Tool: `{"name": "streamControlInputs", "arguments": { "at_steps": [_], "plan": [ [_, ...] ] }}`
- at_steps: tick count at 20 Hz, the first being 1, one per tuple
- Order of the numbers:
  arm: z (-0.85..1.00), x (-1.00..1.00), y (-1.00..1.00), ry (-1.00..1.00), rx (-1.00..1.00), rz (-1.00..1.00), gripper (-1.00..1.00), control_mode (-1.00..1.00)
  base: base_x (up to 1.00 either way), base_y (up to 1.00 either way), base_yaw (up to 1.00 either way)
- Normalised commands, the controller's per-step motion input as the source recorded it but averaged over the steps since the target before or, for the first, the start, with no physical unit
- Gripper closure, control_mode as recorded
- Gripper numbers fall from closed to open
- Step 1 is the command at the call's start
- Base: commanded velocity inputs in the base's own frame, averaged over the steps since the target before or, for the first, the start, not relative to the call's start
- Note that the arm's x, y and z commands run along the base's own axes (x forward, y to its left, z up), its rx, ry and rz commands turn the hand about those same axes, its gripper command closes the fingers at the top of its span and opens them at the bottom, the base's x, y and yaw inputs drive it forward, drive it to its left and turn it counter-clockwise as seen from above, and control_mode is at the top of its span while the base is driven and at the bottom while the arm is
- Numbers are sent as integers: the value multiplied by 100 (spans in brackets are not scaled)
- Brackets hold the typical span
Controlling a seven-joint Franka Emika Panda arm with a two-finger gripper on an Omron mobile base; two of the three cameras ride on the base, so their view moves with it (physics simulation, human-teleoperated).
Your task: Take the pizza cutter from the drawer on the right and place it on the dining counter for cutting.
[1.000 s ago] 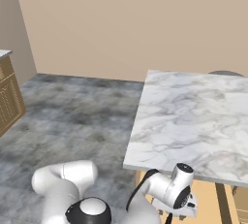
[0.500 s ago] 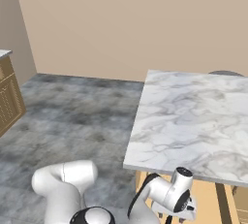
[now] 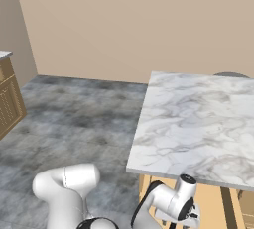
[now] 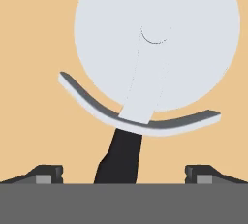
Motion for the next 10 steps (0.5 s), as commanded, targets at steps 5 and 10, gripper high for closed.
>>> {"name": "streamControlInputs", "arguments": {
  "at_steps": [5, 10],
  "plan": [
    [-3, 0, 0, 0, 0, 0, -100, -100, 0, 0, 0],
    [0, 0, 0, 0, 0, 0, -100, -100, 0, 0, 0]
  ]
}}
